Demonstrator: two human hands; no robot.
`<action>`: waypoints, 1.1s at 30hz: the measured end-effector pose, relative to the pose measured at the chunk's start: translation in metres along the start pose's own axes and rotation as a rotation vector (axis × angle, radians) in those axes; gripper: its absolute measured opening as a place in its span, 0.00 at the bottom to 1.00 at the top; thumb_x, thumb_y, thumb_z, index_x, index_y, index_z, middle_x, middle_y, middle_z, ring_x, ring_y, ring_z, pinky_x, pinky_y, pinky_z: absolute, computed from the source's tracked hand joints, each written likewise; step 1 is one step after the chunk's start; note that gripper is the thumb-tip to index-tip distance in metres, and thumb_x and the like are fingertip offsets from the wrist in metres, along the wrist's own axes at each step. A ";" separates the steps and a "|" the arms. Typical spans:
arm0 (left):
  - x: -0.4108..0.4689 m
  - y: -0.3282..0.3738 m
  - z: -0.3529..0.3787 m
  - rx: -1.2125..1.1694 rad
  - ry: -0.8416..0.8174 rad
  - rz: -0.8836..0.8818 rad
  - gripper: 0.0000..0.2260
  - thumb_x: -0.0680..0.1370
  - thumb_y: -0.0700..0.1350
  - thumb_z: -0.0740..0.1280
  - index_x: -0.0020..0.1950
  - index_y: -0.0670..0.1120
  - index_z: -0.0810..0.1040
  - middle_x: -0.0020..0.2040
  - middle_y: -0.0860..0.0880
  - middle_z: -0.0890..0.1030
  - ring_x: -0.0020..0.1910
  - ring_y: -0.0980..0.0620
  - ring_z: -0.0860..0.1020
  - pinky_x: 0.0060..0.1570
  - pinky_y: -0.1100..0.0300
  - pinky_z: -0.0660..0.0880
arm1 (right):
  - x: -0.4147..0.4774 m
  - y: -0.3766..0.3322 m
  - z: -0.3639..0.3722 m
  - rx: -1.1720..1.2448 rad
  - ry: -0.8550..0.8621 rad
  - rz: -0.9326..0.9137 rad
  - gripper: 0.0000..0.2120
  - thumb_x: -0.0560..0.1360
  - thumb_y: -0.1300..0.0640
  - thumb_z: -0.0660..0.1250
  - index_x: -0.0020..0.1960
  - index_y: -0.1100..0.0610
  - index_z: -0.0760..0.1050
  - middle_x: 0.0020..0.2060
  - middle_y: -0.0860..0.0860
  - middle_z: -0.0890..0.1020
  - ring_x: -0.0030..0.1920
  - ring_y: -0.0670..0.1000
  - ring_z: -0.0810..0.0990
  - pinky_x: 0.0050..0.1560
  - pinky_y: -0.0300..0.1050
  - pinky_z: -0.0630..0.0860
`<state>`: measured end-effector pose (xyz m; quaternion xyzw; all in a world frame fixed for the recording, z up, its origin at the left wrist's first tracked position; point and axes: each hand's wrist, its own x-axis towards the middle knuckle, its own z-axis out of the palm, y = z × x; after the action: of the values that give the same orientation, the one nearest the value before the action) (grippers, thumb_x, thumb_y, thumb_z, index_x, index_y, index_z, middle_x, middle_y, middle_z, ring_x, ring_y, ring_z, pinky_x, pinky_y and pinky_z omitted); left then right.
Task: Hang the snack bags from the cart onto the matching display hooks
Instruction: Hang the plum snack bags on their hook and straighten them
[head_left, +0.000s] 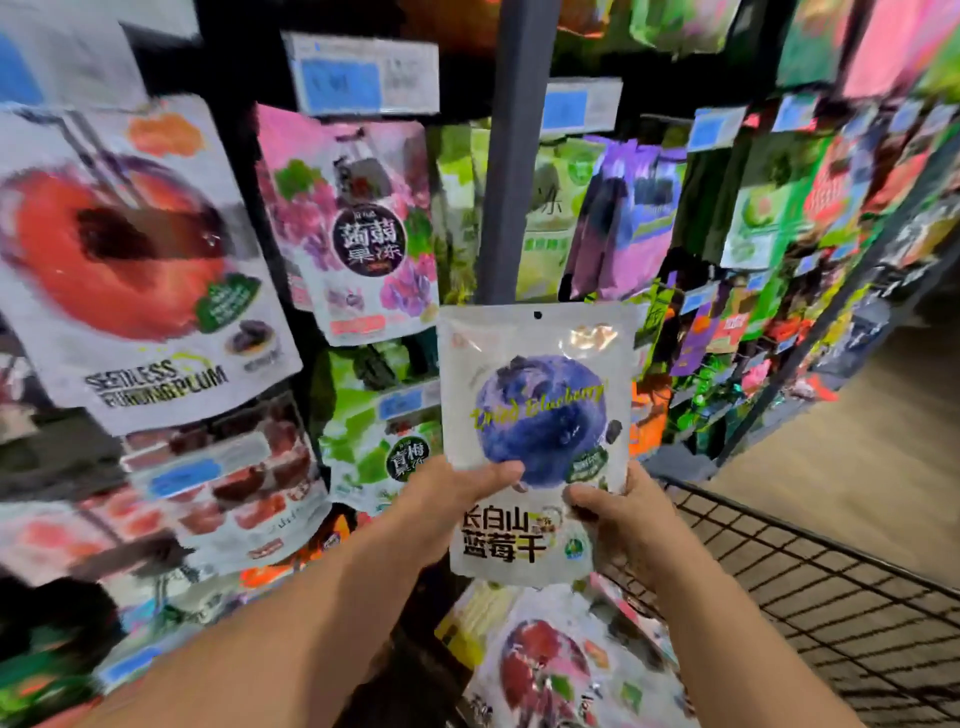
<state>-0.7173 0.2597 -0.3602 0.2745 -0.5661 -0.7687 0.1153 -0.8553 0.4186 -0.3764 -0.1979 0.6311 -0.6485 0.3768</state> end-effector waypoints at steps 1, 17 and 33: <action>-0.005 0.008 -0.004 -0.015 -0.001 0.047 0.12 0.69 0.40 0.75 0.52 0.42 0.83 0.50 0.39 0.85 0.49 0.40 0.83 0.54 0.47 0.78 | 0.001 -0.011 0.008 -0.012 -0.023 -0.027 0.31 0.58 0.60 0.78 0.58 0.62 0.74 0.42 0.58 0.86 0.39 0.55 0.84 0.38 0.49 0.81; -0.136 0.069 -0.110 -0.090 0.199 0.397 0.20 0.65 0.34 0.71 0.57 0.40 0.80 0.53 0.42 0.84 0.50 0.49 0.83 0.46 0.61 0.79 | 0.008 -0.073 0.169 -0.127 -0.461 -0.249 0.48 0.40 0.43 0.86 0.54 0.64 0.78 0.45 0.62 0.85 0.42 0.58 0.85 0.37 0.49 0.81; -0.219 0.136 -0.213 -0.269 0.470 0.748 0.26 0.61 0.36 0.73 0.60 0.41 0.78 0.48 0.44 0.86 0.47 0.46 0.84 0.47 0.56 0.81 | -0.009 -0.101 0.325 -0.254 -0.559 -0.443 0.30 0.53 0.54 0.80 0.54 0.58 0.80 0.44 0.53 0.87 0.45 0.52 0.85 0.47 0.56 0.82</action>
<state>-0.4371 0.1496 -0.2140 0.2006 -0.4800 -0.6578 0.5447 -0.6356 0.1998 -0.2356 -0.5440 0.5212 -0.5520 0.3574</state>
